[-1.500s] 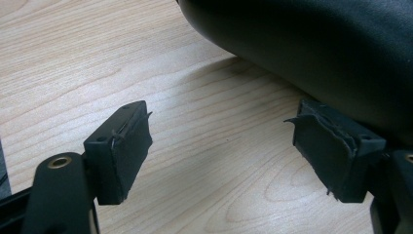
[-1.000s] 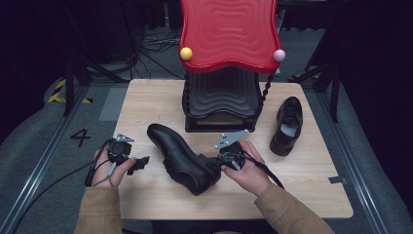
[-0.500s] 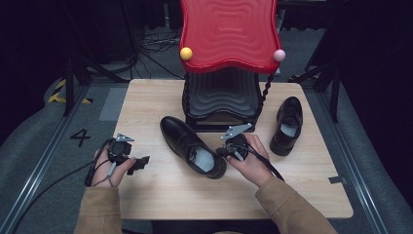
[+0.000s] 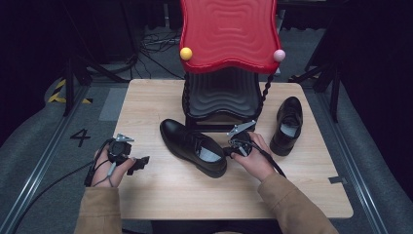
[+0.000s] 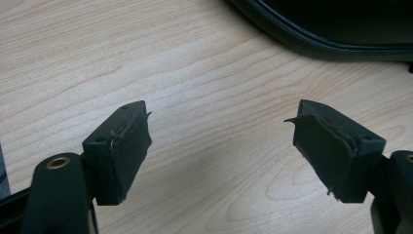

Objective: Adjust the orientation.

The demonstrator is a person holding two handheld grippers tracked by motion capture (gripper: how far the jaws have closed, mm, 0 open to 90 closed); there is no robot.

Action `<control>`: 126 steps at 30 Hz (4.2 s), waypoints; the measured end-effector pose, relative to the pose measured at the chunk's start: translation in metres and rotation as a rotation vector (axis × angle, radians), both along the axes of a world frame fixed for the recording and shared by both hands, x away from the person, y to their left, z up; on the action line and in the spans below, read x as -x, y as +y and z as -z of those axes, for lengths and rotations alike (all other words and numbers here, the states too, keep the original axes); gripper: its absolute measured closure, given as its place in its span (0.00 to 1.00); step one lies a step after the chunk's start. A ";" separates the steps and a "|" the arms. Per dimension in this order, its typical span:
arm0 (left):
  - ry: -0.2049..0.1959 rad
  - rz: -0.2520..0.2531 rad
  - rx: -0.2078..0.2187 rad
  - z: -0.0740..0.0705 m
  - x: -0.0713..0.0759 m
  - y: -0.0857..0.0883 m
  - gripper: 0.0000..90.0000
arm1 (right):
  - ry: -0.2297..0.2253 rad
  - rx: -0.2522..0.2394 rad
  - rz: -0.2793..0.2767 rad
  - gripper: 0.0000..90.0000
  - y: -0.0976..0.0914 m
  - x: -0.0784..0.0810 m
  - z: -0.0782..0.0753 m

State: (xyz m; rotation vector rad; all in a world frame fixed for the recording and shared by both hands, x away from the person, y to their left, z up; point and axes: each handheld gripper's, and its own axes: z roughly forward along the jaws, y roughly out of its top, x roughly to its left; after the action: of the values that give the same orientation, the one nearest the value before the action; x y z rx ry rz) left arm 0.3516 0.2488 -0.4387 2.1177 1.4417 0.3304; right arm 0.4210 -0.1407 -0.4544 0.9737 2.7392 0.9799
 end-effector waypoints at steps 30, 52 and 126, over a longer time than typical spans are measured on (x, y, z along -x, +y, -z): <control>0.004 -0.005 0.001 0.001 0.000 0.002 0.24 | -0.118 -0.005 -0.176 0.84 0.024 0.039 -0.088; 0.026 -0.007 0.009 0.005 -0.001 0.004 0.24 | 0.077 0.246 -0.327 0.77 0.071 0.032 -0.051; 0.035 0.032 -0.002 0.007 -0.011 -0.008 0.24 | 0.152 0.270 -0.049 0.90 -0.012 0.120 -0.041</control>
State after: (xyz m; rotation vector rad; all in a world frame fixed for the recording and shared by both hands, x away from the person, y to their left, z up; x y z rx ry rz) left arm 0.3628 0.2410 -0.4460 2.1553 1.4264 0.2837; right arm 0.3013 -0.1530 -0.4133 0.9737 2.9301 0.5397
